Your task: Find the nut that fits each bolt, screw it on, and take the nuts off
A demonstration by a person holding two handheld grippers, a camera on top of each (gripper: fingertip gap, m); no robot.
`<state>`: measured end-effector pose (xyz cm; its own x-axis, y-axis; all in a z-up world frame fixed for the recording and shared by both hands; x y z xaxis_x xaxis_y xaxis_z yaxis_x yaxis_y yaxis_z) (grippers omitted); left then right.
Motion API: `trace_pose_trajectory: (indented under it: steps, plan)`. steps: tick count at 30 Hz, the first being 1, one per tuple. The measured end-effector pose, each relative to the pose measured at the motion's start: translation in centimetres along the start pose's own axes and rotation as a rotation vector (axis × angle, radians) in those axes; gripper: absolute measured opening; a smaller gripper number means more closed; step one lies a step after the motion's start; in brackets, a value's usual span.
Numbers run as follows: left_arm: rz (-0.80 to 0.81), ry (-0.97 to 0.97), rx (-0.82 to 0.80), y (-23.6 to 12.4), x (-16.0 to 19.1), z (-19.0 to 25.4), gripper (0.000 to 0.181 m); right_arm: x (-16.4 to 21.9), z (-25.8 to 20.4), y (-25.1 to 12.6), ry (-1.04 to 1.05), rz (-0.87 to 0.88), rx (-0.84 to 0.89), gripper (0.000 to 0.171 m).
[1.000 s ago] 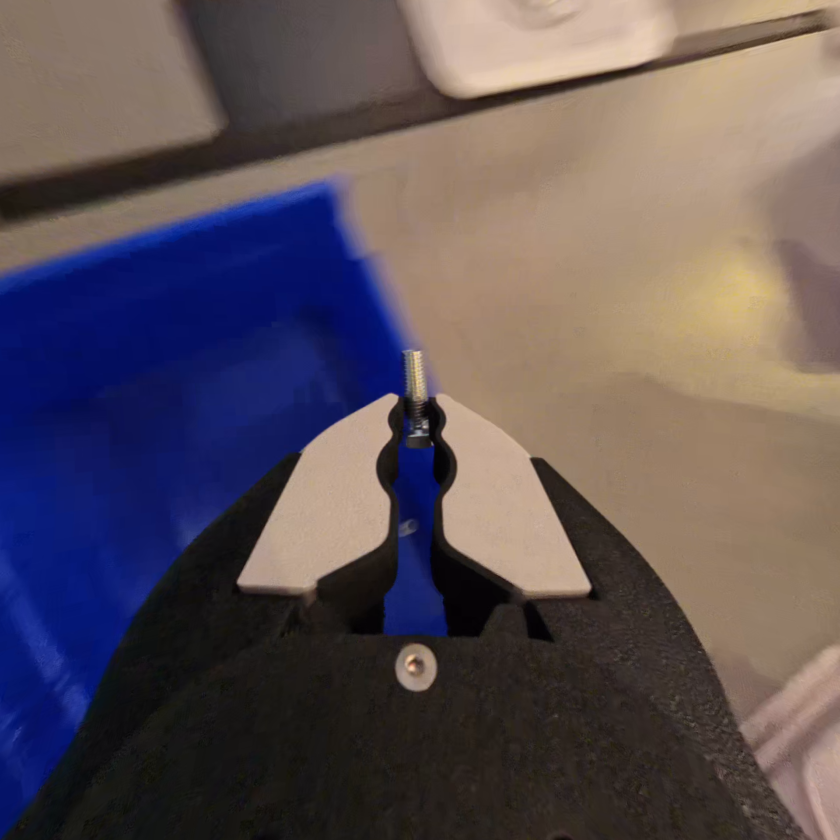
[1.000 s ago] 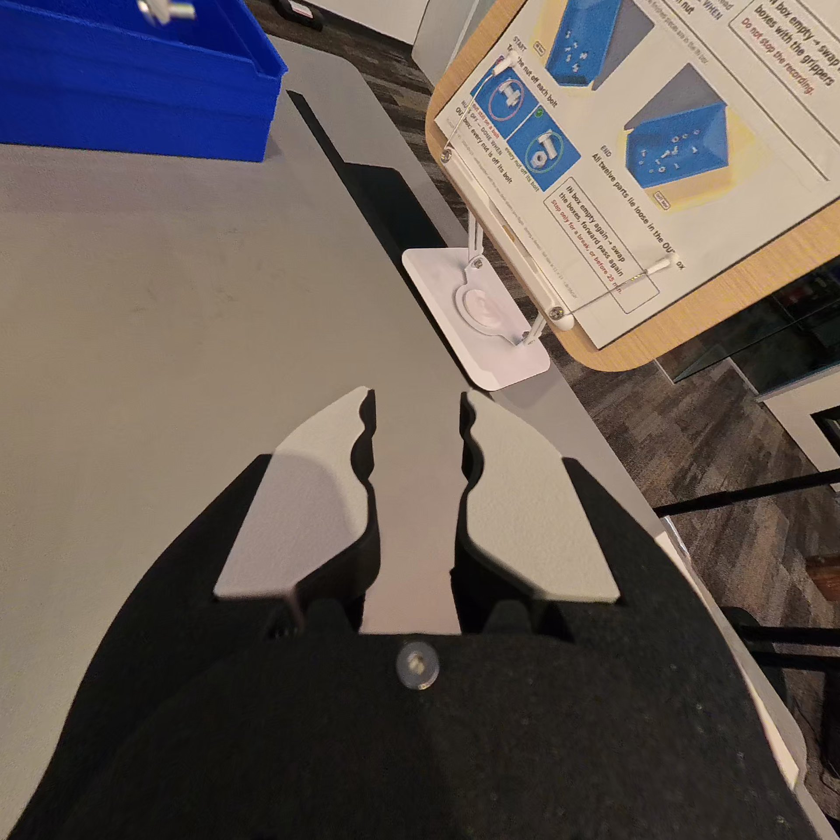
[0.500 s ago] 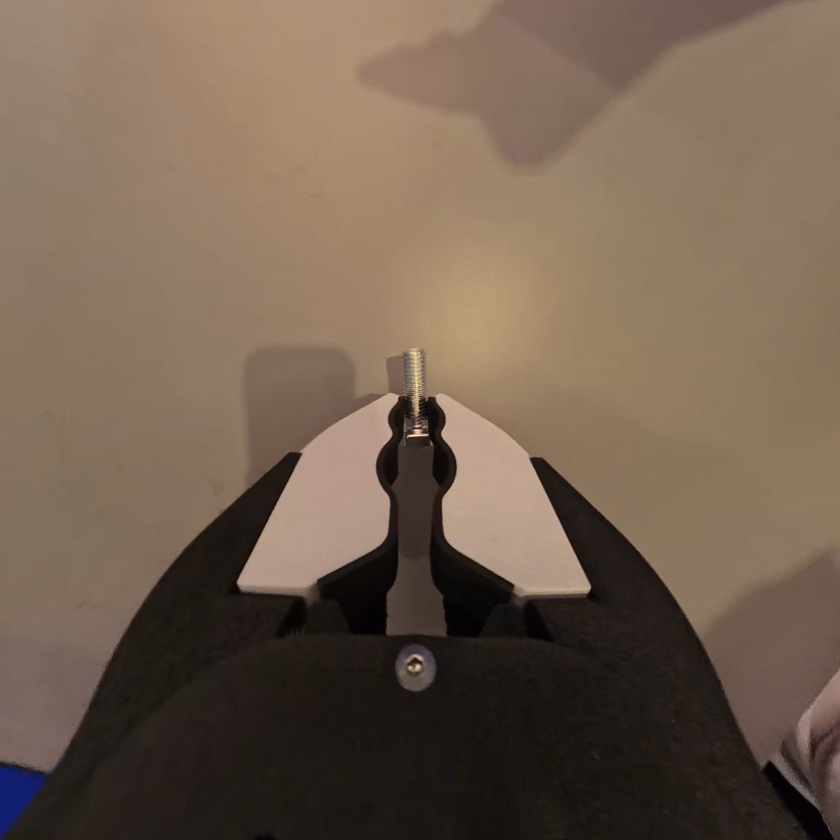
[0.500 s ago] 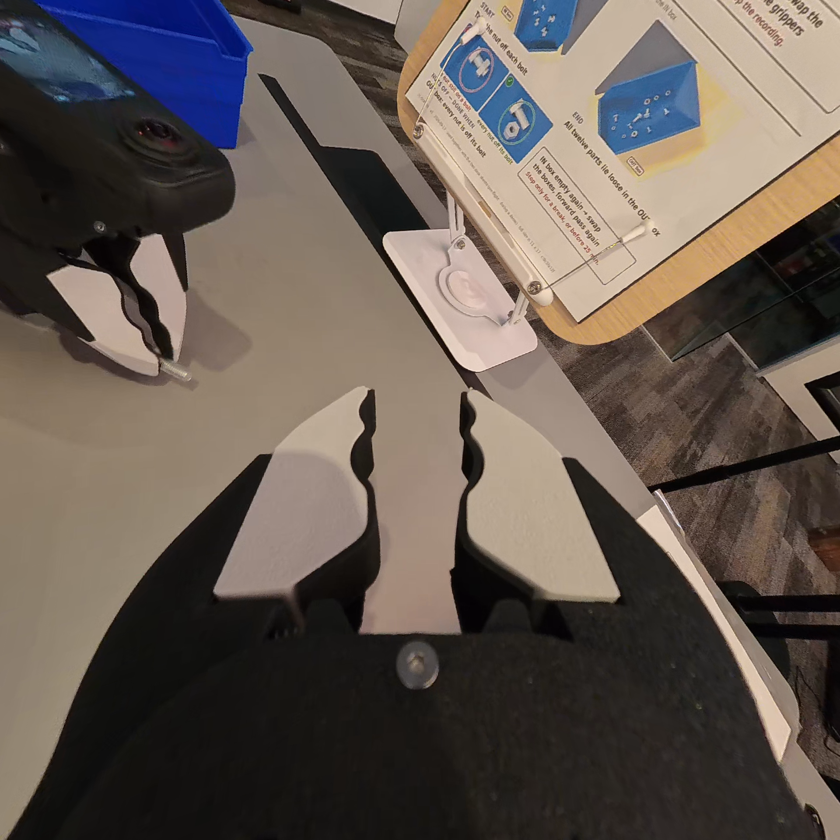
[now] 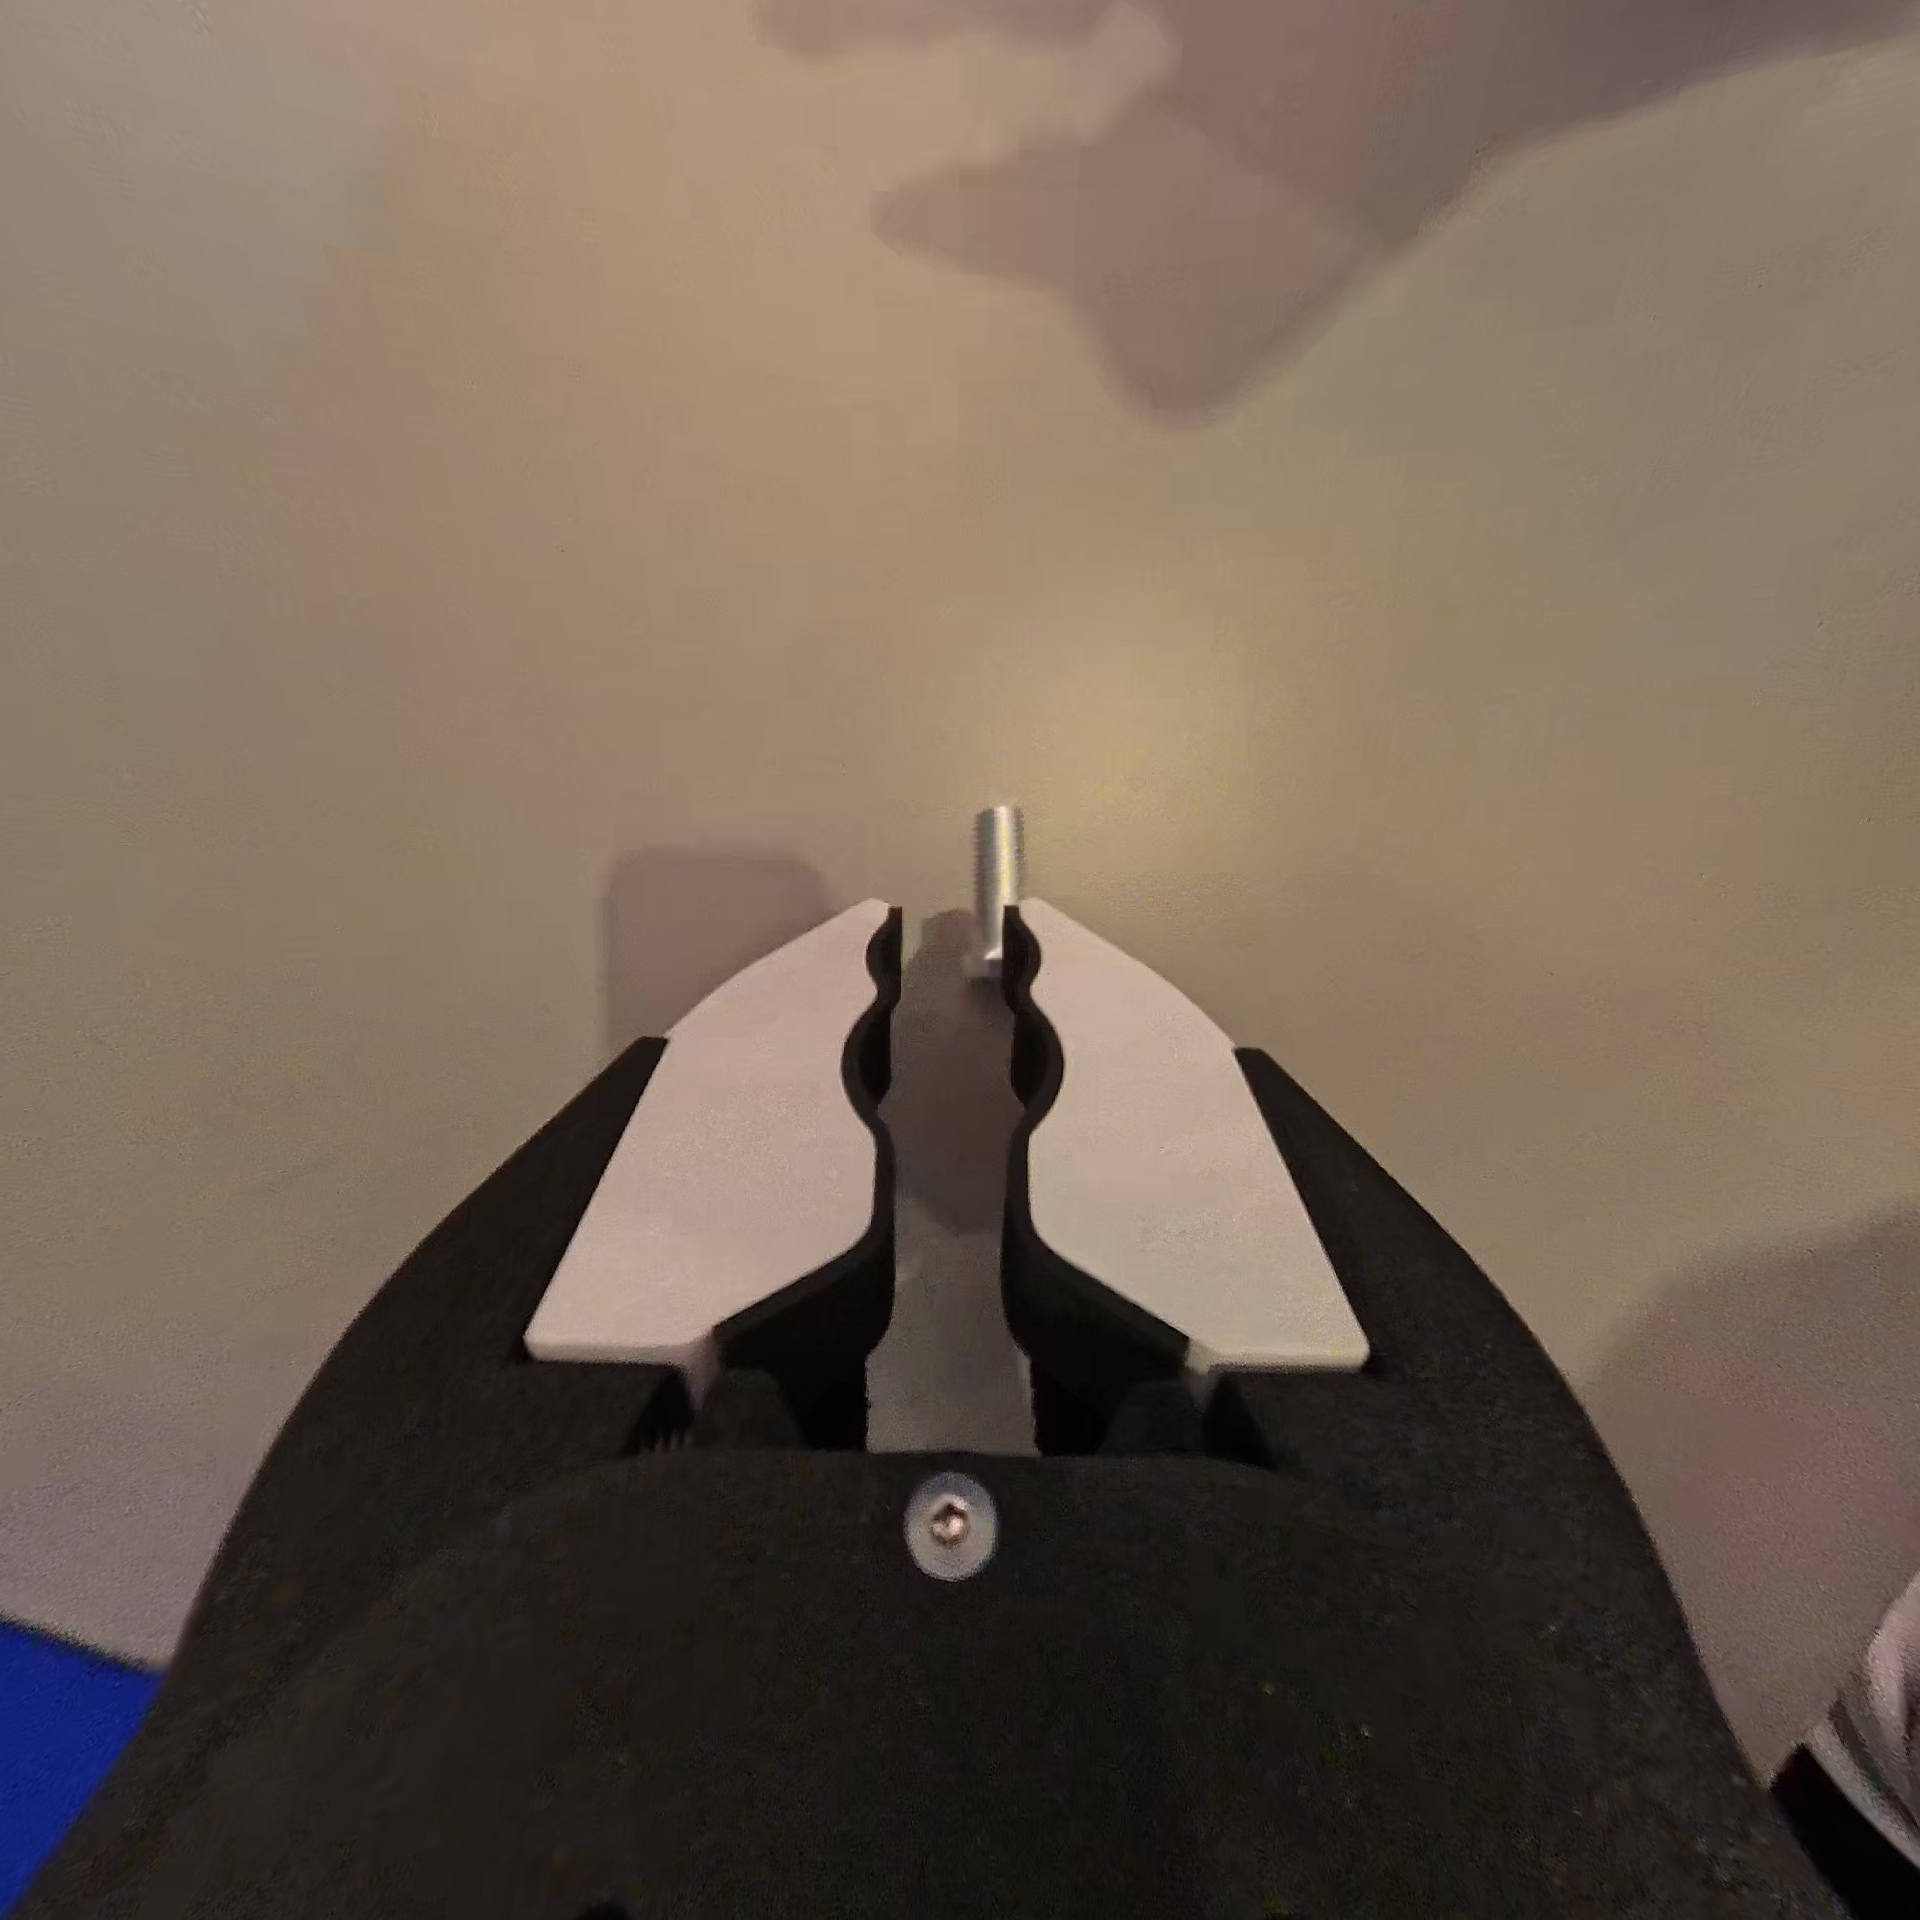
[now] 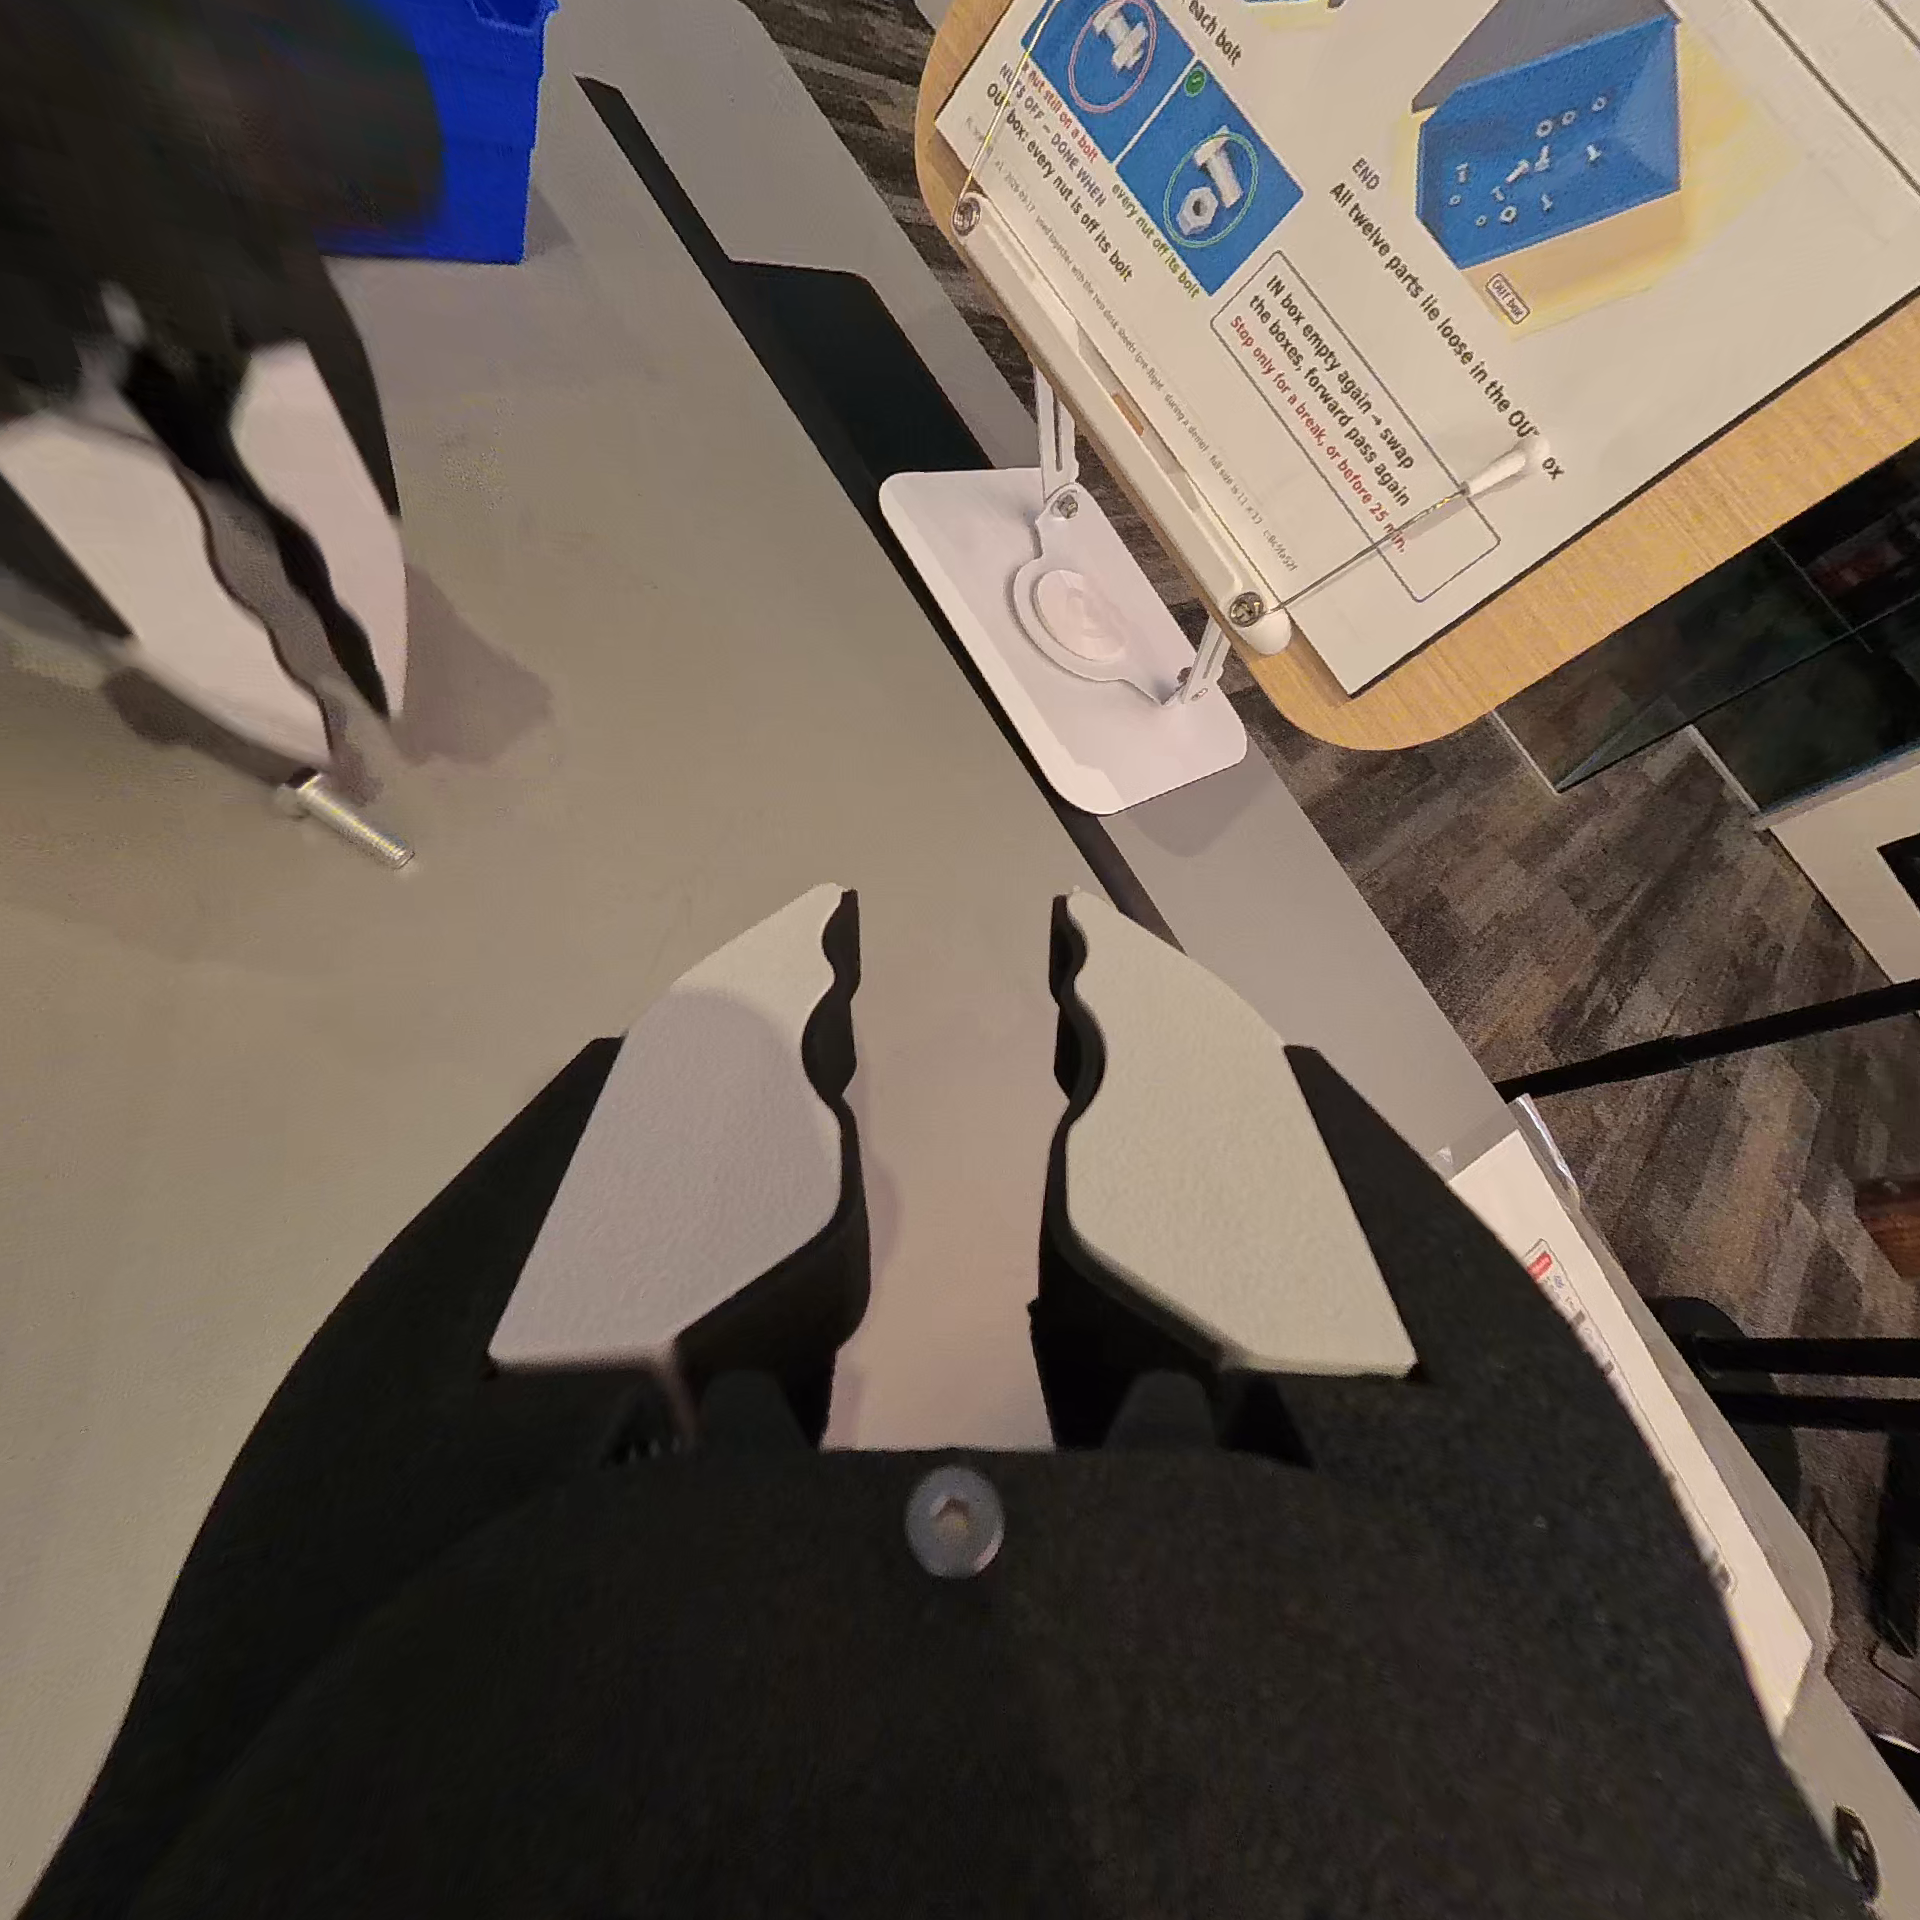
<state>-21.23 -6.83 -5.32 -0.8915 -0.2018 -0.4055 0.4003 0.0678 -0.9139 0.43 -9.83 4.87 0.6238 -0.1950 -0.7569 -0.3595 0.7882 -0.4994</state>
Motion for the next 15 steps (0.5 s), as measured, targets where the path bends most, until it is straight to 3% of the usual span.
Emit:
trace_pose_trajectory:
  steps: [3,8,11,15]
  plan:
    - [0.043,-0.066,-0.076,-7.4,2.0,-2.3,0.031,0.2,0.2,0.0,0.005,-0.005,0.002,0.034]
    - [-0.048,-0.465,-0.41,-18.7,13.6,-6.5,0.026,0.2,0.5,-0.1,0.011,-0.005,0.003,0.034]
    - [-0.218,-0.703,-0.399,-19.6,20.6,-7.9,0.022,0.3,0.8,-0.2,0.013,-0.008,0.012,0.034]
    - [-0.287,-0.803,-0.169,-16.8,24.7,-10.0,0.021,0.3,1.3,-0.8,0.022,0.001,0.025,0.034]
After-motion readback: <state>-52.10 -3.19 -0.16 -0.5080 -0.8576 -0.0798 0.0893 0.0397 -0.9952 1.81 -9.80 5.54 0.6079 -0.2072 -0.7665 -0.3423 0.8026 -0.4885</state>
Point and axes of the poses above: each gripper's, where its closed fingertips meet, y out along the fingers, x out of its underside, z = x × y across the jaws, the point moved 7 cm from there along -y, back along the fingers, and after that the axes turned 2 degrees about -z, right-handed, at the moved point
